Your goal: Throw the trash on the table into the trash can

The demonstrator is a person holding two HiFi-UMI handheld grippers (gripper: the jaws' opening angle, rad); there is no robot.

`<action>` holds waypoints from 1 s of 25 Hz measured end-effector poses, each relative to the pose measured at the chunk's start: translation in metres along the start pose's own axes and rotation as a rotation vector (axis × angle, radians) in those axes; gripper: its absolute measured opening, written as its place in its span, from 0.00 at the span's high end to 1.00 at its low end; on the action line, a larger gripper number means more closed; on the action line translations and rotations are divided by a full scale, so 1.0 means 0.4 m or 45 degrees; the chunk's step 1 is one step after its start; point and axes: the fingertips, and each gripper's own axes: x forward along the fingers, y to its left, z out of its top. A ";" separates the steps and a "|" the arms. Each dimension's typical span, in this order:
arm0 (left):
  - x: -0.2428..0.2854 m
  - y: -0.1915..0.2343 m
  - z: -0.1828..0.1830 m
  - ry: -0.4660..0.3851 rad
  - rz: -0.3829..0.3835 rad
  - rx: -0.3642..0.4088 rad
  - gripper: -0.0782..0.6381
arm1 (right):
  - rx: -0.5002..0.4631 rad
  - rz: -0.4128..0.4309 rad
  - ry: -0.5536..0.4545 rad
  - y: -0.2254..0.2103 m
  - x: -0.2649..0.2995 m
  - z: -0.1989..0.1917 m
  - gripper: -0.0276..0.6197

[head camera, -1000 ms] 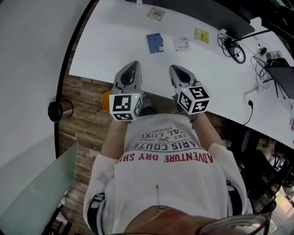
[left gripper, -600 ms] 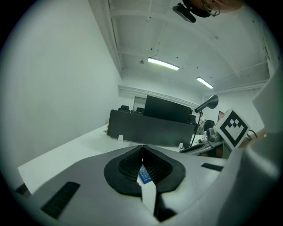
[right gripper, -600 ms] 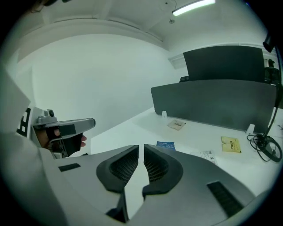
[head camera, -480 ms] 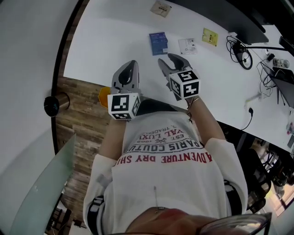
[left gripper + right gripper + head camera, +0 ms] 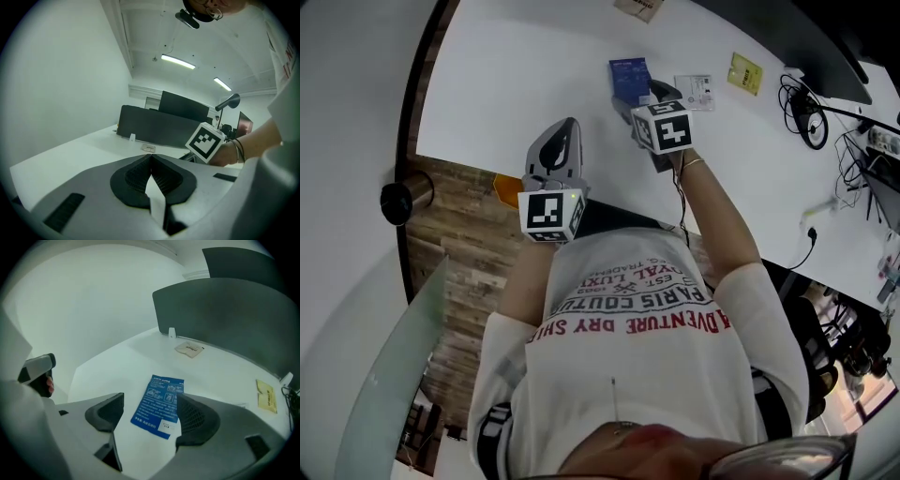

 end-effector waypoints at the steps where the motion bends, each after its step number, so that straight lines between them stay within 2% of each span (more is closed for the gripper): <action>1: 0.002 0.004 -0.004 0.006 0.003 0.004 0.86 | -0.019 -0.017 0.013 -0.008 0.014 0.008 0.44; 5: 0.016 0.019 -0.023 0.027 0.022 -0.010 0.86 | -0.052 -0.090 0.099 -0.047 0.078 0.015 0.43; 8: 0.026 0.026 -0.033 0.039 0.030 -0.022 0.86 | -0.014 -0.137 0.169 -0.069 0.114 -0.012 0.43; 11: 0.034 0.035 -0.033 0.045 0.039 -0.024 0.86 | 0.024 -0.146 0.171 -0.075 0.122 -0.012 0.43; 15: 0.040 0.042 -0.036 0.050 0.046 -0.038 0.86 | -0.012 -0.122 0.162 -0.070 0.126 -0.009 0.45; 19: 0.040 0.048 -0.044 0.064 0.066 -0.044 0.86 | -0.035 -0.109 0.185 -0.054 0.113 -0.005 0.57; 21: 0.039 0.047 -0.047 0.066 0.066 -0.049 0.86 | -0.029 -0.086 0.188 -0.047 0.110 -0.010 0.70; 25: 0.034 0.040 -0.052 0.074 0.059 -0.056 0.86 | -0.027 -0.050 0.194 -0.044 0.105 -0.027 0.83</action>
